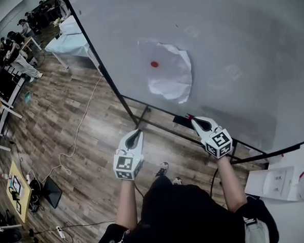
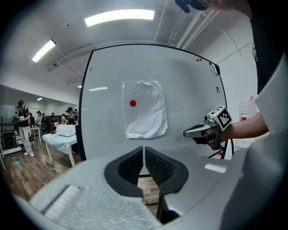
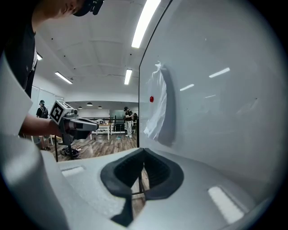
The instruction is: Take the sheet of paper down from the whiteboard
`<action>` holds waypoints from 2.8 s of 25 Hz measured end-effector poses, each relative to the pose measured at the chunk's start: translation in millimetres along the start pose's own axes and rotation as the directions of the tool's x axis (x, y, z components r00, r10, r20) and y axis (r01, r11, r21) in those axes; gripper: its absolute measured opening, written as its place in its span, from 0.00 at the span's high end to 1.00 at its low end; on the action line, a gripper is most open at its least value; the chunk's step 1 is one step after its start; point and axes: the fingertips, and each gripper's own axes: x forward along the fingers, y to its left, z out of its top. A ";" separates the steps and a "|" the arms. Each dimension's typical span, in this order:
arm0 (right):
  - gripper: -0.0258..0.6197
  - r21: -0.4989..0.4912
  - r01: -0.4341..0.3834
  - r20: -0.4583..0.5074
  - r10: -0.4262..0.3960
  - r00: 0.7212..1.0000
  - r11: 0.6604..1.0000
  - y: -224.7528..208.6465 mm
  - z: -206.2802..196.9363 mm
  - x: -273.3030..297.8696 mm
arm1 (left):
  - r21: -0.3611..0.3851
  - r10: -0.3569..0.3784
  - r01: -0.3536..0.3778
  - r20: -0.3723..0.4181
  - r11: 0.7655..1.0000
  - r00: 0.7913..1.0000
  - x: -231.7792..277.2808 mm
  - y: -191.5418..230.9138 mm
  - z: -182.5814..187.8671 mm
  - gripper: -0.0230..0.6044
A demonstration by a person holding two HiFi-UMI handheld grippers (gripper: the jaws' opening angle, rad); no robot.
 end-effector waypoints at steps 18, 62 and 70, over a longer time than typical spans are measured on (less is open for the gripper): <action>0.91 0.014 0.069 0.124 -0.070 0.990 0.998 -30.6 51.7 32.3 | 0.094 -0.183 0.172 0.124 0.981 0.975 110.1 24.5 60.4 0.92; 0.95 0.082 0.095 0.130 -0.105 0.986 0.992 -62.5 63.3 90.1 | 0.413 -0.213 0.021 0.425 0.911 0.879 195.8 52.2 177.2 0.74; 0.95 0.092 0.106 0.135 -0.117 0.984 0.990 -68.5 61.2 90.6 | 0.421 -0.207 0.003 0.439 0.907 0.874 199.8 52.7 178.8 0.75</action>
